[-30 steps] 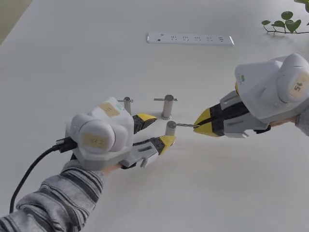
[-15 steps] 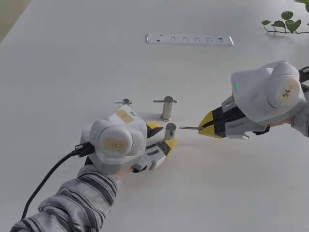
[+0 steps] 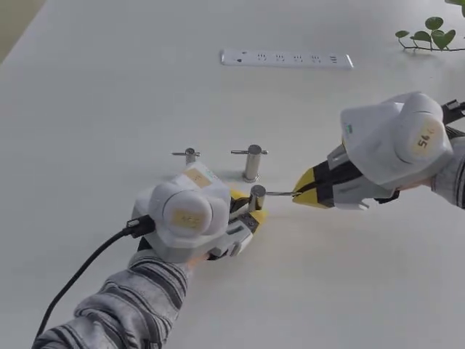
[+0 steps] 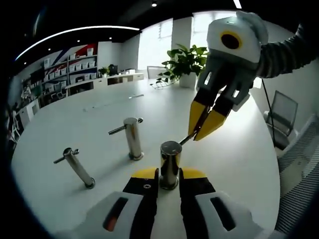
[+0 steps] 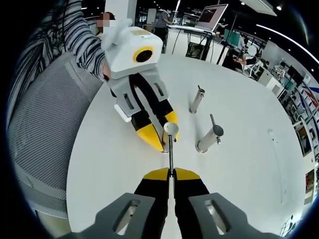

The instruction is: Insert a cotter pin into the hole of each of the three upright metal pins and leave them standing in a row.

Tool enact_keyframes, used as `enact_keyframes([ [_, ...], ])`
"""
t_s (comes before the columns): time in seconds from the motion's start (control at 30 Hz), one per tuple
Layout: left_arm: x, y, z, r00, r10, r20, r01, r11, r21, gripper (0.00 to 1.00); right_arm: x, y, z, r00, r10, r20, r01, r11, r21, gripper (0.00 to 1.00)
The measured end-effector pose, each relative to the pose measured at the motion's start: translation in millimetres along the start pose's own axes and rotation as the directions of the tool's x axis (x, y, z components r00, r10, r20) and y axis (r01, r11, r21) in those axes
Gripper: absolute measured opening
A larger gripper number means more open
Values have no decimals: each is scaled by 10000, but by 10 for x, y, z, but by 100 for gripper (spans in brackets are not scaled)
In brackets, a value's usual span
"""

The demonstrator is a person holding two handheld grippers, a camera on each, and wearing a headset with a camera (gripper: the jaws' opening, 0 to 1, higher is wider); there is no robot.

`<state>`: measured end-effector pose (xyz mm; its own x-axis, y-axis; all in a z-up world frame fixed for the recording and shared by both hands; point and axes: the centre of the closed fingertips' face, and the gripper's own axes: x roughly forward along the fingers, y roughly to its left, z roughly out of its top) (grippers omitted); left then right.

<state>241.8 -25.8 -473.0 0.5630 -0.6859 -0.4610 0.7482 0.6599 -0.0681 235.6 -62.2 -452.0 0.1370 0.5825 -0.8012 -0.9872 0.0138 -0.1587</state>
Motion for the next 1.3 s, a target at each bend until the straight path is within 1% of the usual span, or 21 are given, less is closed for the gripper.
enact_keyframes([
  [0.13, 20, -3, -20, 10000, 38, -47, -38, 10000, -17, 10, 11, -6, 1, 10000, 21, -43, -21, 10000, -62, 0],
  [0.23, 29, -1, -26, 10000, 66, -40, -66, 10000, -53, 10, 24, 4, 42, 10000, 54, 17, -54, 10000, -60, 0],
  [0.4, 37, 0, -28, 10000, 69, -36, -69, 10000, 57, 10, 67, 13, 115, 9999, 82, 98, -81, 9999, -99, 0],
  [0.63, 46, 1, -40, 9999, 108, 55, -108, 9999, -23, 10, 97, 35, 195, 9998, 159, 128, -156, 9996, -234, 0],
  [0.7, 48, 2, -43, 9999, 104, 86, -104, 9999, -36, 10, 93, 26, 182, 9997, 180, 139, -177, 9996, -238, 0],
  [0.8, 51, 2, -47, 9999, 124, 105, -123, 9999, -81, 10, 103, 36, 217, 9997, 195, 154, -191, 9995, -271, 0],
  [0.97, 56, 4, -53, 9998, 141, 120, -140, 9998, -126, 10, 130, 40, 269, 9997, 176, 178, -170, 9992, -357, 0],
  [1.1, 55, 3, -58, 9997, 183, 143, -181, 9997, -184, 10, 150, 40, 297, 9997, 144, 214, -140, 9997, -187, 0],
  [1.3, 56, 3, -64, 9997, 197, 144, -194, 9996, -218, 10, 163, 33, 330, 9994, 79, 333, -72, 9998, -208, 0],
])
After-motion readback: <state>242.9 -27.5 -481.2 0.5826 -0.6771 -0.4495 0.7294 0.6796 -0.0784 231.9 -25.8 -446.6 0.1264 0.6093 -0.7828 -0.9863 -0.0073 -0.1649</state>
